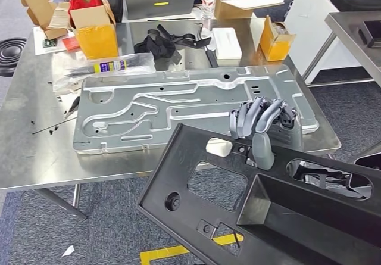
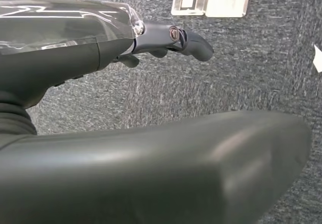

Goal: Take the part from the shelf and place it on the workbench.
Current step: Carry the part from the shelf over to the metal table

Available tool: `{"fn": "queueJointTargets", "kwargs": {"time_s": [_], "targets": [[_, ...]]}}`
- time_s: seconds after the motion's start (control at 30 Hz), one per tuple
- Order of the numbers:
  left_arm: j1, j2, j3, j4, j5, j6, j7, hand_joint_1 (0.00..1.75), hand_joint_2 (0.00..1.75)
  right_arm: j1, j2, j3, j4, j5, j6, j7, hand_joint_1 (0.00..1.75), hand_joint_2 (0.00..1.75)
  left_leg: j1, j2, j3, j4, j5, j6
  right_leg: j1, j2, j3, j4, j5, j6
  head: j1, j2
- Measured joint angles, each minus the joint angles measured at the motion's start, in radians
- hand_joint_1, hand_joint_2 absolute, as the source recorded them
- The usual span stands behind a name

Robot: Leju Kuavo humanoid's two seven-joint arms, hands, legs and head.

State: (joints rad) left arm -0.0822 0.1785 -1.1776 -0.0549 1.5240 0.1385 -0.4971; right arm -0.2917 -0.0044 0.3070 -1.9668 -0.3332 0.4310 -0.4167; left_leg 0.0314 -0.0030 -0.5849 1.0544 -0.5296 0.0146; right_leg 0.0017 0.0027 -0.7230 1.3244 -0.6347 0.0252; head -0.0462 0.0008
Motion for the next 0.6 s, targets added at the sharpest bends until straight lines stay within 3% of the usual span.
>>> {"fn": "queueJointTargets", "kwargs": {"time_s": [0.03,0.07,0.13,0.17,0.27,0.33,0.37,0.47,0.5,0.53,0.6], "targets": [[0.0,0.0,0.0,0.0,0.0,0.0,0.0,0.0,1.75,0.0,0.0,-0.001,0.0,0.0,0.0,0.0,1.75,1.75,-0.001,-0.001,0.009,0.0,-0.007,-0.001,0.0,0.0,-0.008,-0.013,0.031,-0.003,0.0,0.0],[0.0,0.0,0.0,0.0,0.0,0.0,0.0,0.0,1.75,0.0,0.0,-0.003,0.0,0.0,0.0,0.0,1.75,1.75,-0.002,-0.003,0.021,-0.001,-0.014,-0.002,0.001,0.001,0.002,-0.063,0.079,-0.008,0.0,0.0],[-0.002,-0.002,0.0,0.0,0.0,0.0,0.0,0.0,1.75,0.0,-0.001,-0.006,-0.002,-0.001,0.001,-0.002,1.75,1.75,-0.003,-0.006,0.04,-0.005,-0.027,-0.004,0.009,0.002,0.044,-0.187,0.164,-0.026,-0.001,0.0],[-0.002,-0.003,0.0,0.0,0.0,-0.001,0.0,0.0,1.75,0.0,-0.001,-0.008,-0.003,-0.001,0.002,-0.002,1.75,1.75,-0.002,-0.007,0.046,-0.008,-0.03,-0.007,0.014,0.003,0.058,-0.227,0.184,-0.033,0.0,0.0],[-0.003,-0.007,0.0,0.0,0.0,-0.002,0.0,0.0,1.75,-0.001,-0.004,-0.011,-0.006,-0.003,0.007,-0.004,1.75,1.75,0.001,-0.007,0.057,-0.03,-0.031,-0.021,0.022,0.002,0.072,-0.261,0.189,-0.045,0.004,0.0],[-0.007,-0.007,0.0,0.0,0.0,-0.002,-0.001,0.0,1.75,-0.002,-0.005,-0.012,-0.011,-0.005,0.01,-0.006,1.75,1.75,-0.003,-0.006,0.062,-0.031,-0.042,-0.026,0.016,0.002,0.104,-0.31,0.18,-0.047,0.003,0.0],[-0.009,-0.007,0.0,0.0,0.0,-0.002,-0.002,0.0,1.75,-0.003,-0.005,-0.012,-0.012,-0.006,0.011,-0.008,1.75,1.75,-0.006,-0.005,0.05,-0.005,-0.058,-0.027,0.011,0.001,0.122,-0.334,0.175,-0.049,0.002,0.0],[-0.008,-0.003,0.0,0.0,0.0,-0.002,-0.003,0.0,1.75,-0.001,-0.008,-0.014,-0.011,-0.011,0.016,-0.01,1.75,1.75,-0.009,-0.005,-0.05,0.171,-0.122,-0.027,0.005,0.001,0.151,-0.353,0.161,-0.055,-0.002,0.0],[-0.005,-0.002,0.0,0.0,0.0,-0.002,-0.002,0.0,1.75,0.001,-0.009,-0.016,-0.009,-0.013,0.018,-0.011,1.75,1.75,-0.009,-0.005,-0.08,0.211,-0.119,-0.029,0.006,0.002,0.158,-0.351,0.154,-0.056,-0.003,0.0],[-0.004,-0.002,-0.001,0.0,0.0,-0.002,-0.001,0.0,1.75,0.002,-0.01,-0.018,-0.009,-0.015,0.02,-0.011,1.75,1.75,-0.008,-0.005,-0.094,0.215,-0.095,-0.032,0.006,0.004,0.167,-0.349,0.146,-0.054,-0.003,0.0],[-0.002,-0.001,-0.001,0.0,0.0,-0.002,0.001,0.0,1.75,-0.001,-0.013,-0.023,-0.009,-0.019,0.024,-0.012,1.75,1.75,-0.004,-0.004,-0.075,0.123,-0.001,-0.039,0.005,0.005,0.185,-0.34,0.126,-0.048,-0.003,0.0]]}}
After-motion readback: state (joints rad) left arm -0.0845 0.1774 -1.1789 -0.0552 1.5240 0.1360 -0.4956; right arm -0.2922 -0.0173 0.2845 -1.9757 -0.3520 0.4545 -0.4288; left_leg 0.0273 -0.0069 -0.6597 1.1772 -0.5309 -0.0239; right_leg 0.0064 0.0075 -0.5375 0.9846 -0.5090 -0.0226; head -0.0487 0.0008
